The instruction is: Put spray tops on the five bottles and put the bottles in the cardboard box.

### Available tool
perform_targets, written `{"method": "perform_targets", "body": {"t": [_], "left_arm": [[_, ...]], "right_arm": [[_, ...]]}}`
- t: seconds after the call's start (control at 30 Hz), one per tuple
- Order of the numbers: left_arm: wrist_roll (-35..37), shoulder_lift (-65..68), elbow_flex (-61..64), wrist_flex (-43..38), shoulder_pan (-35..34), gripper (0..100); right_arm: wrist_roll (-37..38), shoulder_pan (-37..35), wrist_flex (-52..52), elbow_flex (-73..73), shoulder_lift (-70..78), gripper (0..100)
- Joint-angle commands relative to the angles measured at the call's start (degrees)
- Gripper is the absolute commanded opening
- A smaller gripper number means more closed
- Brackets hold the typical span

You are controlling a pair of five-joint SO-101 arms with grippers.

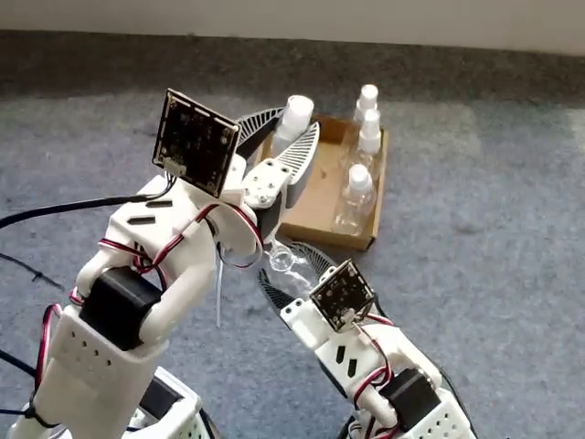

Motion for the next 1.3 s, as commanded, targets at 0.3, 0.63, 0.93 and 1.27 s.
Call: {"method": "perform_targets", "body": {"t": [0.3, 0.63, 0.93, 1.27], "left_arm": [[0.09, -1.1, 11.3, -1.41, 1.19, 0], [0.09, -11.12, 20.53, -1.32, 1.19, 0], [-0.09, -17.27, 28.09, -0.53, 1.19, 4], [-6.59, -17.71, 24.22, 8.09, 6.37, 17]], "right_arm": [[-0.53, 0.92, -0.04, -0.57, -0.66, 0.4], [-5.19, 3.82, -3.56, -0.57, -0.66, 0.4], [-6.86, 5.05, -3.74, -0.48, -0.66, 0.4], [-6.86, 5.05, -3.65, -0.13, -0.66, 0.4]]}}
